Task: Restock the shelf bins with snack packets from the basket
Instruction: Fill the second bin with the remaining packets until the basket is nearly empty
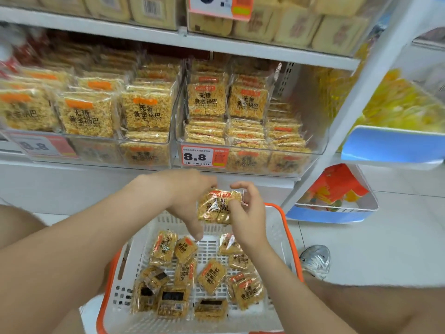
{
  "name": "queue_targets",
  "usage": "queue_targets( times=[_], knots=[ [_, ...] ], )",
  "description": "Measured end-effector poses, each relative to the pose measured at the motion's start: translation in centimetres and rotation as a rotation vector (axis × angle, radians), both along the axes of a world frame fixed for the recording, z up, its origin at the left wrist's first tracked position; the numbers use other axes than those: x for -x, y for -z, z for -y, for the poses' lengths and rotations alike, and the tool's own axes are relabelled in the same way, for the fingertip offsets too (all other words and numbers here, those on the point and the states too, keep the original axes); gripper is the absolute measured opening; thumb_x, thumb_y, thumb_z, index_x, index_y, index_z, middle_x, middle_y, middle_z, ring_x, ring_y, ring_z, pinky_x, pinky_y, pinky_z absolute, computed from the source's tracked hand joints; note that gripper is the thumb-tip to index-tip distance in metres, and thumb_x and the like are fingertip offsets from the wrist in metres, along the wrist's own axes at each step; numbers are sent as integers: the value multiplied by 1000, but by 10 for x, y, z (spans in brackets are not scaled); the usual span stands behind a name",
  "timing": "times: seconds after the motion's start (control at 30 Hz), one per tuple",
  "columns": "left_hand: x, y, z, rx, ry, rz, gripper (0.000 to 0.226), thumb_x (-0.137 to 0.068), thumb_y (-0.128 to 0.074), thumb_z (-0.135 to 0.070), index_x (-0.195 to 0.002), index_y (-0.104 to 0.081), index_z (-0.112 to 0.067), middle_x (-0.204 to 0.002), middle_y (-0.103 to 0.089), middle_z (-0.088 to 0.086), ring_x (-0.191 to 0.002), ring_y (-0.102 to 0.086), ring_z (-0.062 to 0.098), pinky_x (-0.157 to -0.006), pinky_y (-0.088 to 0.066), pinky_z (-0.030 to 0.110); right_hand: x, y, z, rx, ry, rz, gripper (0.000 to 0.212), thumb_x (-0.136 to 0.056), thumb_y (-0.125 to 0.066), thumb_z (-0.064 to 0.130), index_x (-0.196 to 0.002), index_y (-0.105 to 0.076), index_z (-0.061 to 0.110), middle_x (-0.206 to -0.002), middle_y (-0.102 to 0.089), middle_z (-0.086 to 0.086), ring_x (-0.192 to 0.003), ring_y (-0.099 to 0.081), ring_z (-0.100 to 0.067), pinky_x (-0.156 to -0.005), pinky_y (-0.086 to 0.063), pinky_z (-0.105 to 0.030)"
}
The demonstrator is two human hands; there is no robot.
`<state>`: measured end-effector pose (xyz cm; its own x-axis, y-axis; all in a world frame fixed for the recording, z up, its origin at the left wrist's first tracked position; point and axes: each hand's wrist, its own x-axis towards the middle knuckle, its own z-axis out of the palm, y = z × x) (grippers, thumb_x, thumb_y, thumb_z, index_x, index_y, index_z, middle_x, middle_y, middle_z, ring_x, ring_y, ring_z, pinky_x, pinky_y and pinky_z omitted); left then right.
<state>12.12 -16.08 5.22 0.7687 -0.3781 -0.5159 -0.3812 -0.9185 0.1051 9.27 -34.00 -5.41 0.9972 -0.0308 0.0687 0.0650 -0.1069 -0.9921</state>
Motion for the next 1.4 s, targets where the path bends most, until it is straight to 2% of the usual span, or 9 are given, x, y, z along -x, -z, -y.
queue_targets(
  times=[0.17,0.4,0.5,0.67,0.8,1.03,1.2,1.33,1.4],
  knots=[
    [7,-37,10,140,67,397,88,-60,-87,-59,-122,-30,-34,-97,-58,-13,-82,-58,17,-65,-54,40,-3,-64,7,-84,44,168,23,-84,-49,8,-101,-64,10,-60,-48,9,-50,-35,-10,-46,-28,-25],
    [-6,-70,22,284,72,598,76,-64,-86,-46,-124,-42,-37,-112,-50,-21,-95,-55,10,-62,-46,32,-35,-118,40,343,47,330,29,-83,-57,23,-101,-80,23,-86,-72,4,-77,-64,-12,-69,-54,-33],
    [-14,-74,32,341,90,649,72,-68,-83,-50,-128,-47,-37,-118,-51,-19,-107,-55,8,-69,-52,34,-52,-139,52,695,-13,492,29,-83,-61,28,-103,-80,21,-101,-69,8,-100,-60,-9,-90,-45,-24],
    [-36,-74,44,411,44,755,73,-77,-84,-45,-137,-46,-30,-130,-43,-11,-109,-58,16,-69,-55,38,-90,-175,67,905,-326,396,33,-101,-62,41,-126,-70,22,-111,-75,3,-105,-67,-21,-86,-47,-33],
    [-60,-71,50,397,-60,754,110,-83,-85,-35,-165,-12,-23,-161,-26,1,-136,-48,27,-105,-50,47,-123,-181,75,1134,19,436,30,-101,-58,40,-123,-56,20,-115,-69,-1,-109,-60,-30,-88,-43,-45],
    [-102,-58,65,227,-43,777,82,-101,-55,-45,-165,-16,-10,-171,-19,10,-158,-15,27,-127,-18,50,-166,-182,76,1643,421,455,22,-93,-63,11,-111,-52,10,-99,-68,-7,-94,-68,-29,-65,-44,-36],
    [-134,-49,70,141,-54,787,78,-105,-40,-55,-166,-10,-17,-175,-1,8,-162,-1,26,-127,-11,58,-202,-170,77,1774,347,477,46,-93,-56,9,-137,-52,-5,-105,-73,-16,-104,-67,-38,-86,-50,-43],
    [-151,-38,67,72,-70,810,80,-105,-32,-61,-167,1,-22,-176,-2,7,-162,0,26,-127,-2,56,-232,-161,73,1723,412,538,47,-78,-37,11,-105,-73,0,-71,-70,-13,-85,-68,-36,-87,-55,-43],
    [-155,-35,67,60,-66,832,80,-105,-30,-61,-167,1,-22,-176,-6,8,-162,-2,27,-127,-1,57,-245,-163,69,1699,396,531,46,-83,-41,9,-118,-70,1,-86,-74,-15,-97,-68,-38,-95,-52,-47]
  ],
)
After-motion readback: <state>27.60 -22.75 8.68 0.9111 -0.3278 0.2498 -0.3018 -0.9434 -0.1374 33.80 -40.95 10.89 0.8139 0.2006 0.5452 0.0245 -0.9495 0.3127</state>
